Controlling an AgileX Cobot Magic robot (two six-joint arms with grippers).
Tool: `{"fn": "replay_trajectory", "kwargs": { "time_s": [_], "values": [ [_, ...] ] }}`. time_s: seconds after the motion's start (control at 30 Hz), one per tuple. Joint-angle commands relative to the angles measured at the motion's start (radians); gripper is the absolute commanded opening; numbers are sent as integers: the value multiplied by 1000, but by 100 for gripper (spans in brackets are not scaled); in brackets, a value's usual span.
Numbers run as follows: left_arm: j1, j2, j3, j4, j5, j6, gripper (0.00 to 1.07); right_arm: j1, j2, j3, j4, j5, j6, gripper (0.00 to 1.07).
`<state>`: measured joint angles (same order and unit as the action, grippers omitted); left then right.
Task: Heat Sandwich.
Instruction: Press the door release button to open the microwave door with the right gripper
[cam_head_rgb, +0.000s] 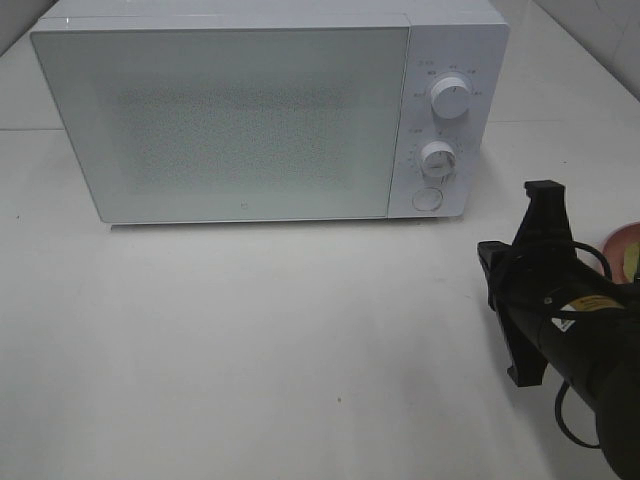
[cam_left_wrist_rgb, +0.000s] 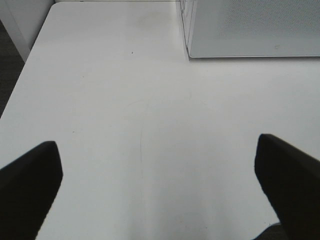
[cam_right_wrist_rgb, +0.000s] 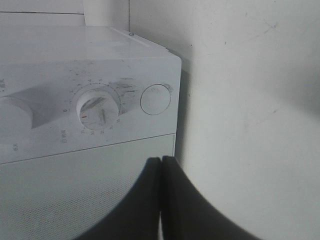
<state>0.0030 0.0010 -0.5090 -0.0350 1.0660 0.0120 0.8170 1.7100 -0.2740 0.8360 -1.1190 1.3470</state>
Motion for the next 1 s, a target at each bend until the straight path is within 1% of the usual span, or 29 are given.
{"fn": "replay_trajectory", "kwargs": {
  "time_s": [0.03, 0.1, 0.17, 0.27, 0.3, 0.37, 0.4, 0.43, 0.53, 0.83, 1.0],
  "values": [
    [-5, 0, -8, 0, 7, 0, 100, -3, 33, -33, -13, -7, 8, 0],
    [-5, 0, -8, 0, 7, 0, 100, -3, 64, -64, -17, -7, 8, 0],
    [-5, 0, -8, 0, 7, 0, 100, -5, 77, -74, -17, -7, 8, 0],
    [-5, 0, -8, 0, 7, 0, 100, -49, 115, -103, -42, -6, 26, 0],
    [-5, 0, -8, 0, 7, 0, 100, -49, 115, -103, -42, -6, 26, 0],
    [-5, 0, -8, 0, 7, 0, 100, -76, 126, -122, -69, -6, 33, 0],
    [-5, 0, -8, 0, 7, 0, 100, -104, 138, -141, -100, -6, 35, 0],
    [-5, 0, -8, 0, 7, 0, 100, -104, 138, -141, -100, -6, 35, 0],
    [-5, 0, -8, 0, 7, 0, 100, -144, 171, -188, -172, 2, 59, 0],
    [-5, 0, -8, 0, 7, 0, 100, -204, 262, -282, -261, 18, 110, 0],
    [-5, 0, -8, 0, 7, 0, 100, -233, 298, -330, -288, 47, 120, 0]
  ]
}}
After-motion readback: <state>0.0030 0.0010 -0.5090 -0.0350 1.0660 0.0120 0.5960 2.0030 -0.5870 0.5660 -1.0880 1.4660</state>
